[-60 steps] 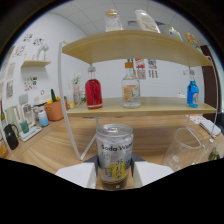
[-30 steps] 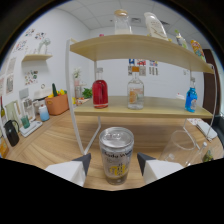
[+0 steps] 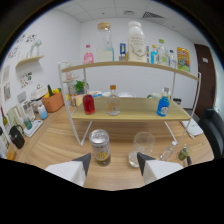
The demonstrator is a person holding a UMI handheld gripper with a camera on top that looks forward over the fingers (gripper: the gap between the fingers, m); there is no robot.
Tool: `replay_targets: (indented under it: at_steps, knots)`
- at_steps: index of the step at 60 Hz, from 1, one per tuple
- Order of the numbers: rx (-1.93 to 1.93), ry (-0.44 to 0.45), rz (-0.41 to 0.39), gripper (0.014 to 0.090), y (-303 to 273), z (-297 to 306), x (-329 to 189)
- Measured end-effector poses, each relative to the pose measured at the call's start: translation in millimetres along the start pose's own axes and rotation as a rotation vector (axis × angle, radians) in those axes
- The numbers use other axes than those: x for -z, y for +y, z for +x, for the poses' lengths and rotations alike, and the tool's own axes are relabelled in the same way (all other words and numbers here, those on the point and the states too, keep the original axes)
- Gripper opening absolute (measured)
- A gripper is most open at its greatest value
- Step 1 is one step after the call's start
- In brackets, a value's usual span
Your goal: Make me a cup of Mojito.
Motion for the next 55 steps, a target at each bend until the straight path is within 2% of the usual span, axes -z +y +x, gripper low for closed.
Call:
replay_targets:
  at_steps: [18, 55]
  knots:
    - [0.004, 0.100, -0.083, 0.0860, 26.8, 67.7, 21.5]
    - [0.003, 0.088, -0.145, 0.0856, 41.9, 76.5, 23.5]
